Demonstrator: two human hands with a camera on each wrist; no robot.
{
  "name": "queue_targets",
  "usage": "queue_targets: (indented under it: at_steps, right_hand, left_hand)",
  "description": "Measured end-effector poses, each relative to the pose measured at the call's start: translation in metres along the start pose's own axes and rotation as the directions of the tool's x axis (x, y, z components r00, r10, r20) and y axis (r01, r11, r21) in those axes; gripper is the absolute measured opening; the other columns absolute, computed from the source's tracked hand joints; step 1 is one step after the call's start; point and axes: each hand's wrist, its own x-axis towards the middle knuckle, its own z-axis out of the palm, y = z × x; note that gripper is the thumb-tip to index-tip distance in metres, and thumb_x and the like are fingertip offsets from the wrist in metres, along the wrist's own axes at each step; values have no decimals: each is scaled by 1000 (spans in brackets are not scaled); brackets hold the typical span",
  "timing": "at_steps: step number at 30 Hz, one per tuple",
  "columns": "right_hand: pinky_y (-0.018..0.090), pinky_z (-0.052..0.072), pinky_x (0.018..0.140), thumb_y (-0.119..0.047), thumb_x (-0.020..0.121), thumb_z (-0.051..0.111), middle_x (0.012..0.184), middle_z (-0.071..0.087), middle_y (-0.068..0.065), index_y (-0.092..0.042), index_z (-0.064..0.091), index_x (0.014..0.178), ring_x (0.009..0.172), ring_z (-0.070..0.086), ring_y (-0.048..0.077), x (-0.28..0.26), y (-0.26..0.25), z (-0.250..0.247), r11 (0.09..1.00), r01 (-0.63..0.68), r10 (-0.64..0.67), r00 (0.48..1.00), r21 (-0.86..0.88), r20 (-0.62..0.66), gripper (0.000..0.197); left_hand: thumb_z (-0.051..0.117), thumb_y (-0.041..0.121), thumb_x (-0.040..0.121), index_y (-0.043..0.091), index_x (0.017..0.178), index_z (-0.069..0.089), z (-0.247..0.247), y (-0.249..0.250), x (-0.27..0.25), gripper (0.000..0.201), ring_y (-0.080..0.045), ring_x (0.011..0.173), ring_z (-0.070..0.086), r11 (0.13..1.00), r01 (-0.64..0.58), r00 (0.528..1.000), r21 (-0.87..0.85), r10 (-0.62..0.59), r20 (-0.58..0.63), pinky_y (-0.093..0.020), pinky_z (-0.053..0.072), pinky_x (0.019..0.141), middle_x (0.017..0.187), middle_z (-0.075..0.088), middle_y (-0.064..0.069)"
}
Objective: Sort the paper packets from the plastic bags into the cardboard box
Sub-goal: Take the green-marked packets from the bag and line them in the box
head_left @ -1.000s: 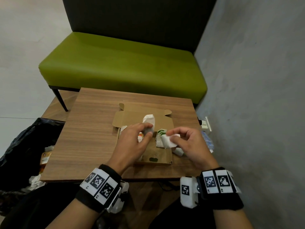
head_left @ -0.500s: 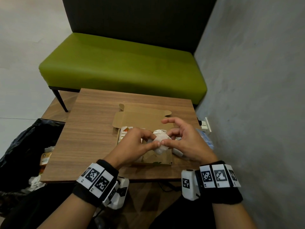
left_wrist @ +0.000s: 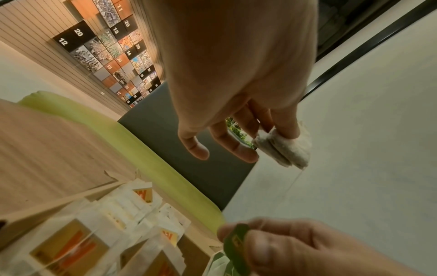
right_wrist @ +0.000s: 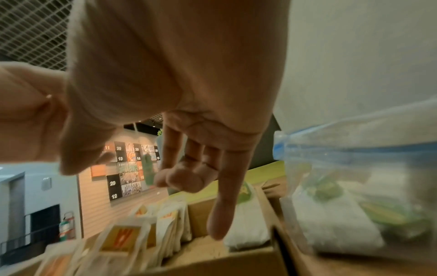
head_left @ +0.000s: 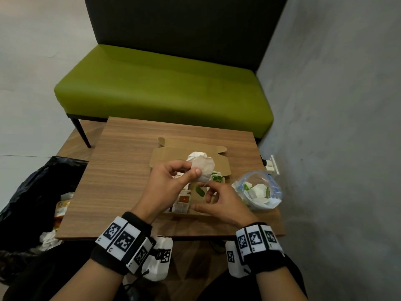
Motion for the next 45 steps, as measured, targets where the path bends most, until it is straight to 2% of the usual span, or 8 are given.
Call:
queue_targets:
  at_steps: [5, 10, 17, 23, 27, 37, 41, 45]
  right_hand:
    - [29, 48, 66, -35, 89, 69, 79, 66, -14, -30, 74, 104, 66, 55, 0, 7, 1, 12, 993, 82, -92, 989, -86, -116, 17]
    - [39, 51, 62, -33, 90, 70, 61, 65, -5, -30, 74, 85, 57, 58, 11, -6, -1, 15, 999, 35, -36, 998, 31, 48, 8]
    - [21, 43, 47, -22, 93, 68, 47, 59, -5, -14, 71, 85, 39, 51, 7, -19, -17, 24, 986, -82, 38, 958, 144, 285, 12]
    - [35, 54, 64, -7, 97, 55, 83, 73, 4, -28, 68, 98, 64, 63, 14, -7, -11, 23, 945, -117, 123, 992, 305, 1, 24]
    - [38, 57, 71, -11, 104, 39, 104, 72, 13, -18, 68, 120, 82, 64, 20, -1, -12, 12, 844, -98, 185, 976, 527, -115, 34]
    - [39, 61, 78, -3, 93, 64, 71, 75, 1, -20, 54, 136, 80, 71, 21, 7, -17, -3, 775, 183, 126, 893, 605, -431, 47]
    - [55, 58, 85, -3, 92, 65, 88, 78, 9, -10, 64, 106, 87, 74, 30, 11, -22, -4, 775, 114, 172, 908, 622, -382, 16]
    - [49, 58, 82, -8, 91, 67, 87, 77, 8, -8, 72, 93, 82, 73, 24, 10, -26, -4, 749, 37, 226, 925, 662, -307, 5]
  left_hand:
    - [73, 27, 83, 26, 86, 78, -1, 2, 1, 6, -8, 86, 67, 1000, 1, 1000, 11, -1, -26, -41, 50, 91, 87, 76, 6]
    - [76, 20, 84, 26, 87, 77, -1, -1, 4, 7, -3, 85, 69, 1000, -5, 979, -12, 3, -202, -14, 51, 73, 84, 77, 7]
    - [76, 20, 84, 27, 86, 77, 13, -9, 1, 6, -6, 81, 71, 995, 61, 950, -73, -80, -301, -17, 54, 72, 82, 77, 10]
    - [74, 16, 86, 6, 79, 78, 18, -10, -6, 12, -12, 73, 68, 966, 154, 964, -206, -193, -185, -21, 54, 68, 76, 75, -8]
    - [72, 14, 87, 7, 75, 78, 20, -12, -10, 15, -12, 72, 66, 965, 174, 972, -197, -200, -125, -25, 53, 71, 75, 75, -9]
    - [75, 14, 85, 9, 88, 81, 18, -20, -11, 8, 2, 68, 67, 989, 149, 988, -12, -150, -39, -12, 49, 64, 71, 75, 9]
    - [74, 14, 85, 9, 90, 80, 20, -22, -12, 9, -6, 77, 70, 978, 187, 982, -90, -188, -7, -21, 55, 72, 83, 78, 1]
    - [72, 13, 86, 8, 92, 80, 21, -25, -13, 10, -11, 81, 71, 974, 181, 982, -136, -187, -36, -24, 56, 74, 86, 78, -2]
